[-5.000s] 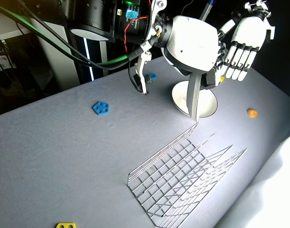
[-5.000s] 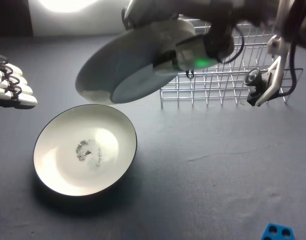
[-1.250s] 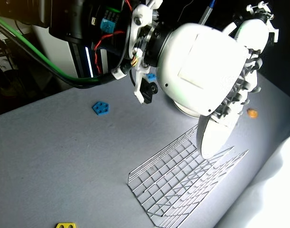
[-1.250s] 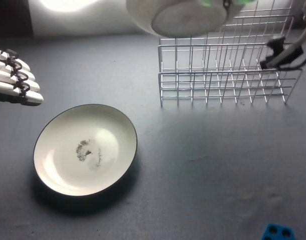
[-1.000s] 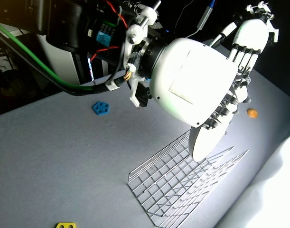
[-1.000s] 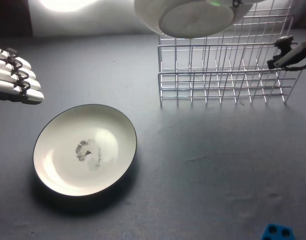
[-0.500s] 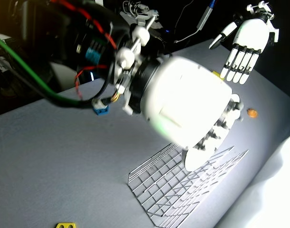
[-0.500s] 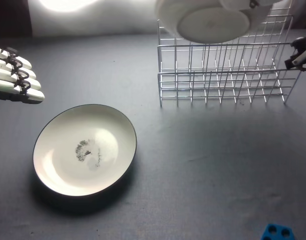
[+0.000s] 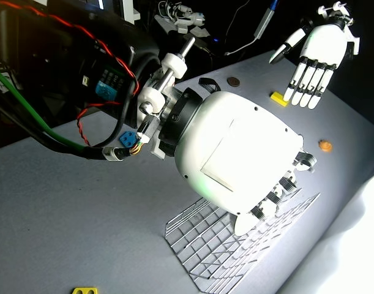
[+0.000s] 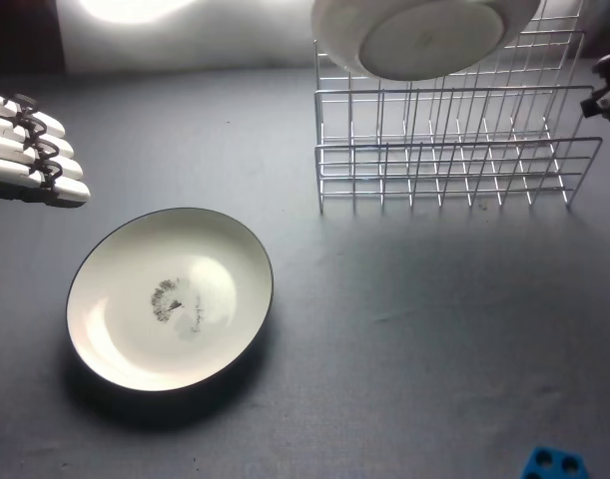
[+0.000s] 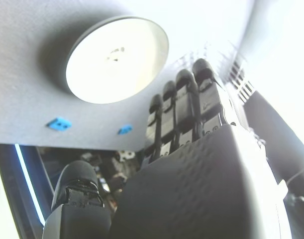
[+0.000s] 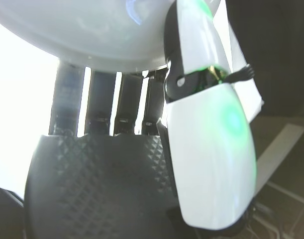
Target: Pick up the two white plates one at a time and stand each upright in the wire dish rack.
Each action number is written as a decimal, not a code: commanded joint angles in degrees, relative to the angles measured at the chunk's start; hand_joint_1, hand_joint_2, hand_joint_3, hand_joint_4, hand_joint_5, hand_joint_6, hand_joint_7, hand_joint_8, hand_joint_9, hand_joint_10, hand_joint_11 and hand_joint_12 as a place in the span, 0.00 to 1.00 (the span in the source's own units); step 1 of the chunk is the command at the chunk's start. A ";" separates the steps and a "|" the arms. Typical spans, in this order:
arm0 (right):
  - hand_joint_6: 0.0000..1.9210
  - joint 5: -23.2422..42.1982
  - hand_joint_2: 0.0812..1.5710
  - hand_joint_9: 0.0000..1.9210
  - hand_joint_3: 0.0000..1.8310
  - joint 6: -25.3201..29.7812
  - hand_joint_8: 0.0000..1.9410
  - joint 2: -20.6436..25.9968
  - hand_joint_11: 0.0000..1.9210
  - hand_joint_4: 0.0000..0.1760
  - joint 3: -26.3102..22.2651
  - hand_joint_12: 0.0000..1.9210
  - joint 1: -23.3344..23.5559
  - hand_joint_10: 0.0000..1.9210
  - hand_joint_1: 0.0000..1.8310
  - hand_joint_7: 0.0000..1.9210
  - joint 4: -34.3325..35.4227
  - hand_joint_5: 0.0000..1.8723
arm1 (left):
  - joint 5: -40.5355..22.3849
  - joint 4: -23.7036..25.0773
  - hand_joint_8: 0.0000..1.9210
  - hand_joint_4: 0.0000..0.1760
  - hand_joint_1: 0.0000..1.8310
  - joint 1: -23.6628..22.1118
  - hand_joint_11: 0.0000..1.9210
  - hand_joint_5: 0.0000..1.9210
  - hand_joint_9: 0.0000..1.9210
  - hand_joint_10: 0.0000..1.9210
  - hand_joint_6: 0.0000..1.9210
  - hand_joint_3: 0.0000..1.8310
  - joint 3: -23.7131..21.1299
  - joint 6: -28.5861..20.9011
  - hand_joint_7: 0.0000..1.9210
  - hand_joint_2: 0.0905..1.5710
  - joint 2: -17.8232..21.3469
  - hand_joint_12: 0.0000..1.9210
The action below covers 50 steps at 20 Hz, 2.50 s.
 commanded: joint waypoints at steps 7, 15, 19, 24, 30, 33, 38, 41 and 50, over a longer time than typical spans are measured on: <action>0.51 1.29 0.67 0.53 0.00 1.08 0.41 0.37 0.43 0.00 3.69 0.63 0.02 0.56 0.75 0.55 1.97 0.51 | -0.63 -3.89 0.00 0.00 0.00 -0.67 0.00 0.05 0.05 0.00 0.00 0.00 0.16 -0.21 0.07 0.71 0.09 0.09; 0.58 -1.84 0.70 0.59 0.00 1.08 0.47 -0.38 0.42 0.08 7.09 0.64 -1.53 0.26 0.66 0.54 3.51 0.49 | -0.63 -3.77 0.00 0.00 0.00 -0.67 0.00 0.07 0.06 0.00 0.00 0.00 0.16 -0.22 0.08 0.71 0.03 0.13; 0.57 -2.96 0.70 0.58 0.00 1.08 0.50 -0.70 0.41 0.14 7.67 0.64 -2.48 0.25 0.66 0.52 3.52 0.49 | -0.63 -3.76 0.00 0.00 0.00 -0.67 0.00 0.06 0.06 0.00 0.00 0.00 0.11 -0.25 0.08 0.70 0.00 0.12; 0.57 -2.93 0.70 0.51 0.00 1.08 0.50 -1.12 0.40 0.00 8.72 0.66 -3.93 0.44 0.68 0.52 3.52 0.49 | -0.65 -3.71 0.00 0.00 0.00 -0.65 0.00 0.08 0.08 0.00 0.00 0.00 0.06 -0.28 0.09 0.71 -0.03 0.16; 0.58 -2.40 0.70 0.56 0.00 1.08 0.48 -1.95 0.42 0.10 10.34 0.65 -6.06 0.30 0.66 0.53 3.53 0.49 | -0.73 -3.68 0.00 0.00 0.00 -0.66 0.00 0.06 0.06 0.00 0.00 0.00 0.05 -0.29 0.07 0.71 -0.05 0.13; 0.58 -2.35 0.70 0.57 0.00 1.09 0.48 -2.21 0.42 0.10 10.39 0.65 -6.25 0.29 0.66 0.53 3.54 0.49 | -0.76 -3.59 0.00 0.00 0.00 -0.66 0.00 0.06 0.06 0.00 0.00 0.00 0.04 -0.29 0.07 0.71 -0.07 0.12; 0.59 -2.46 0.71 0.58 0.00 1.10 0.50 -2.88 0.41 0.12 11.84 0.65 -7.44 0.25 0.66 0.52 3.54 0.48 | -0.80 -3.56 0.00 0.00 0.00 -0.64 0.00 0.09 0.09 0.00 0.00 0.00 0.01 -0.29 0.10 0.71 -0.13 0.18; 0.58 -2.51 0.70 0.58 0.00 1.10 0.49 -3.23 0.41 0.13 12.67 0.65 -8.25 0.24 0.66 0.52 3.54 0.49 | -0.96 -3.56 0.00 0.00 0.00 -0.42 0.00 0.08 0.08 0.00 0.00 0.00 -0.17 -0.49 0.09 0.70 -0.12 0.16; 0.56 -2.28 0.70 0.58 0.00 1.09 0.50 -3.61 0.40 0.14 13.34 0.68 -8.78 0.25 0.66 0.52 3.52 0.49 | -1.12 -3.34 0.00 0.00 0.00 0.90 0.00 0.08 0.08 0.00 0.00 0.00 -2.19 -0.49 0.09 0.71 -0.37 0.17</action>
